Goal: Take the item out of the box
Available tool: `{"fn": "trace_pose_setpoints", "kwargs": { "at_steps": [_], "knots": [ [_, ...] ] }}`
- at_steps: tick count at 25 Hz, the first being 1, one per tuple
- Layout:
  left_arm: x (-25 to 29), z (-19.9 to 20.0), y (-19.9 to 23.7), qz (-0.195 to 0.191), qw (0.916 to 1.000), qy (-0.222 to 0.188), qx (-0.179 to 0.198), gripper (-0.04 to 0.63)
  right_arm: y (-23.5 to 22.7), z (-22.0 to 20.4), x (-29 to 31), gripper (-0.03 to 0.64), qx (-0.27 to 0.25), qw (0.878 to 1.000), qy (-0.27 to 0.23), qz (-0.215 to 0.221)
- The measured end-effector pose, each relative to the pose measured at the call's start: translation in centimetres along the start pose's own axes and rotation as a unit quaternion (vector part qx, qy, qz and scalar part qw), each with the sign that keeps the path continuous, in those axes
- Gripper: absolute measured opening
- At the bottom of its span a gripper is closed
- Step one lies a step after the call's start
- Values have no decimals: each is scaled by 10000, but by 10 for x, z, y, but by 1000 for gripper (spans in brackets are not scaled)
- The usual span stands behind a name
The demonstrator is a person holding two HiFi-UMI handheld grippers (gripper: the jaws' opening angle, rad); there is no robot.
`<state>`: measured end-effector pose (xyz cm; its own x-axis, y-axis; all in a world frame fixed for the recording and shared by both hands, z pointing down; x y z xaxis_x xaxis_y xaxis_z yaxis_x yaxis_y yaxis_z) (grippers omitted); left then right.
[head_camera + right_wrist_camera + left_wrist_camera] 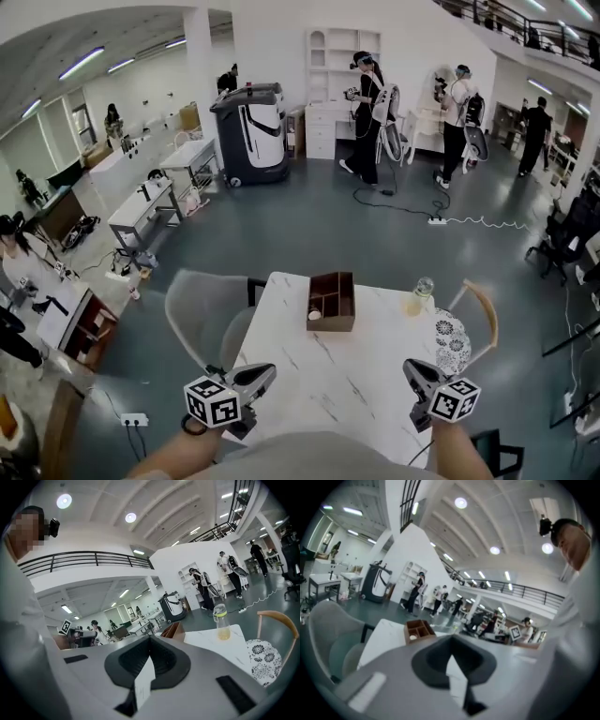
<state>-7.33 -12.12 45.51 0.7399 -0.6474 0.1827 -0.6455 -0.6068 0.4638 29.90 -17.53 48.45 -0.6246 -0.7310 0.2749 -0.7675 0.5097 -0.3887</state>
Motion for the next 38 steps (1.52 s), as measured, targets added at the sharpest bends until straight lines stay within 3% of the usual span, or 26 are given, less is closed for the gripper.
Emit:
{"fn": "trace_pose_setpoints", "kwargs": {
  "at_steps": [5, 9, 15, 22, 38],
  "knots": [
    [23, -1, -22, 172, 9995, 243, 101, 6, -30, -3, 12, 6, 153, 9994, 117, 281],
    [19, -9, -9, 264, 9991, 346, 22, 6, -32, -19, 34, 6, 272, 9988, 173, 362],
    [11, -17, 36, -149, 9988, 471, -20, 5, -1, -34, 60, 6, 286, 9993, 218, 45],
    [12, 4, 67, -644, 9969, 458, 35, 6, 35, -37, 66, 6, 270, 9985, 405, -263],
    [53, 8, 102, -607, 9953, 681, 321, 6, 19, -10, 94, 6, -69, 9987, 419, -264]
  ]
}}
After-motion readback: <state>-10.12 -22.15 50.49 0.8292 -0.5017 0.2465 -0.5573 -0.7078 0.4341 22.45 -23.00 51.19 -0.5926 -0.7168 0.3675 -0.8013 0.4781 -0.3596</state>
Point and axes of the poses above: the fingertips, and each gripper's own axes: x forward along the fingers, y to its left, z out of its top, the point moved 5 cm from there along -x, backward along the fingers, and after that the axes turned 6 degrees about -z, right-handed, at the moved point
